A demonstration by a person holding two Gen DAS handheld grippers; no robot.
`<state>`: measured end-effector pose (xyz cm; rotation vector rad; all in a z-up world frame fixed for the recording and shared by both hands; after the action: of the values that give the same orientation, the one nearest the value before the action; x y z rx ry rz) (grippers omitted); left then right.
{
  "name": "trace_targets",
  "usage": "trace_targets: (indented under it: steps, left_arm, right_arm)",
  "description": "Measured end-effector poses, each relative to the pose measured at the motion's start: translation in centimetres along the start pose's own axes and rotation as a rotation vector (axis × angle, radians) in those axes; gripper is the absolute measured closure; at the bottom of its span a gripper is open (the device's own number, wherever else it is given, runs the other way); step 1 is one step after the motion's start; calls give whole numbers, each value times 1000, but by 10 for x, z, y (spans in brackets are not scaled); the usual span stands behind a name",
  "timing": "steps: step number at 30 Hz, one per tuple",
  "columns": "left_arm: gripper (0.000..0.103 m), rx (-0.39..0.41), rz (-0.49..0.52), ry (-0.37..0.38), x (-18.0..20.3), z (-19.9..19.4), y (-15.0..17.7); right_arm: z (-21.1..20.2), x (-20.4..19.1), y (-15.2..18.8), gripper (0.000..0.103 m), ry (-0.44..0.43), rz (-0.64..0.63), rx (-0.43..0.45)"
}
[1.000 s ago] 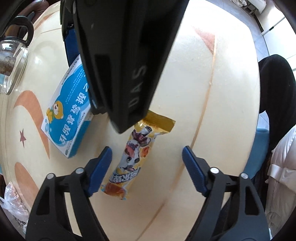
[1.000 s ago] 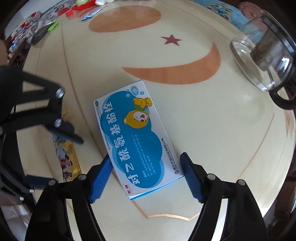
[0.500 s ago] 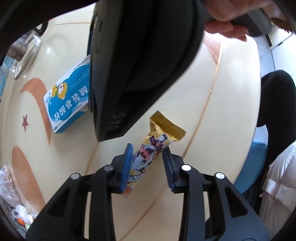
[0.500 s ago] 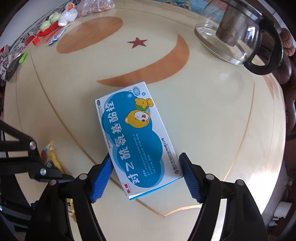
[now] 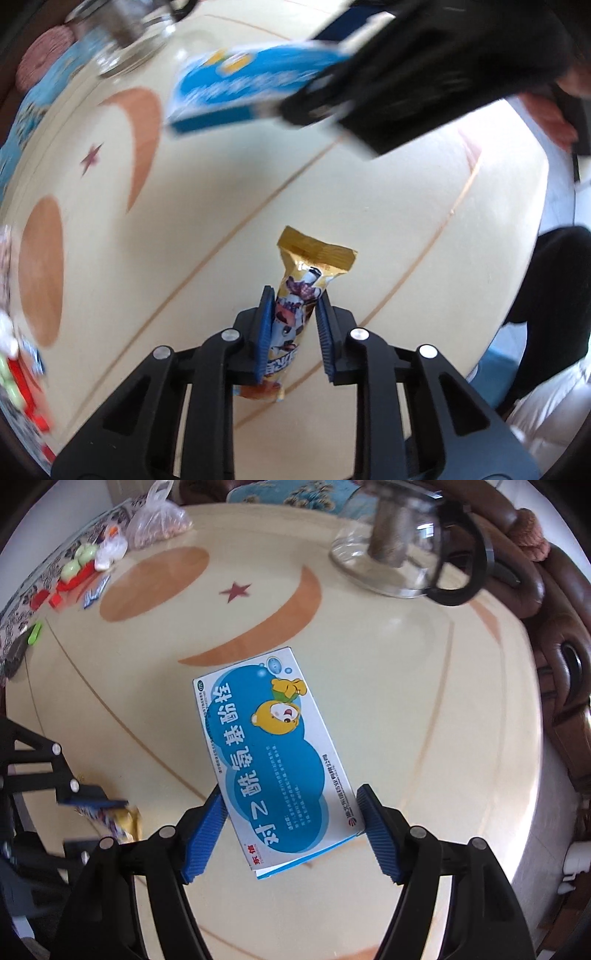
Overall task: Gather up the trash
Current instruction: 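Carry the snack wrapper and blue box with both tools over the pink bin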
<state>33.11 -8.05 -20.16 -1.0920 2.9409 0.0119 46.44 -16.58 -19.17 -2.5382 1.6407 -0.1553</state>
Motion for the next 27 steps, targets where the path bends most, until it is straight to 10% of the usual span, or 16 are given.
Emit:
trace_targets:
  steps: [27]
  left_arm:
    - [86, 160, -104, -9, -17, -68, 36]
  right_arm:
    - [-102, -20, 101, 34, 41, 39, 121]
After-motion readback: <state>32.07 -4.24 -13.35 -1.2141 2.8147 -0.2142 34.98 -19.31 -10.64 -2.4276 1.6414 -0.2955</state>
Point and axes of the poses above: each gripper's, at about its wrist camera, not at the fingertips, and z roughly the way its jaws point, x to its right, y to its underside, the point moved 3 cm from there along z, roughly the way its jaws point, and after that the axes turned 10 degrees about -x, right-handed, at the moved point
